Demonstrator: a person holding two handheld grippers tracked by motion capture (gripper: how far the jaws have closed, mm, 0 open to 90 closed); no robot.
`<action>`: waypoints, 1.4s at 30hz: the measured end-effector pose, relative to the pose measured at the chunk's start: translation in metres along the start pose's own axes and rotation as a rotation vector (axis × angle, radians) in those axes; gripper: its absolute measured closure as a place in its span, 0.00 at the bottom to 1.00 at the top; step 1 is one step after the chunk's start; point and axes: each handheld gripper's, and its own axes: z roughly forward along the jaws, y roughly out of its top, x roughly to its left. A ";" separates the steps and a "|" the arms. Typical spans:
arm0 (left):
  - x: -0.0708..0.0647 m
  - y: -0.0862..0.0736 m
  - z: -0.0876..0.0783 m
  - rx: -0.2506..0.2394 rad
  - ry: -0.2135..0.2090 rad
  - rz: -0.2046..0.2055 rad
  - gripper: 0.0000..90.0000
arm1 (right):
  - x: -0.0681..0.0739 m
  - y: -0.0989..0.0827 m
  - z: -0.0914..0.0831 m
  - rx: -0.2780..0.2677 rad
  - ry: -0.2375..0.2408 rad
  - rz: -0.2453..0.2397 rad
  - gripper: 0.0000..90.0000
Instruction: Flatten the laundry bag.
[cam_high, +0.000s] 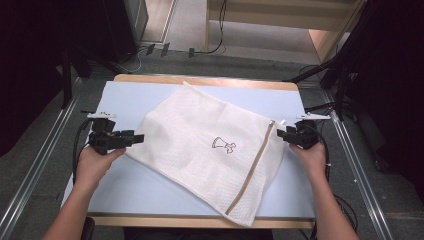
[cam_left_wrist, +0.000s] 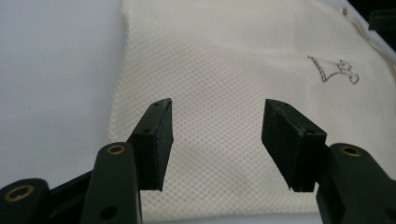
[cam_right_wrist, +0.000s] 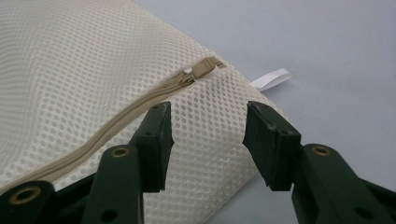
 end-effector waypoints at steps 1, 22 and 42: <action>0.000 0.000 0.000 0.000 0.000 0.000 0.50 | 0.000 0.000 0.000 0.000 0.000 0.000 0.57; -0.010 -0.050 0.019 0.162 0.079 -0.101 0.54 | -0.008 0.009 0.034 0.011 -0.013 -0.010 0.50; -0.004 -0.037 0.045 0.146 0.078 -0.113 1.00 | 0.001 0.009 0.037 0.062 -0.050 -0.013 1.00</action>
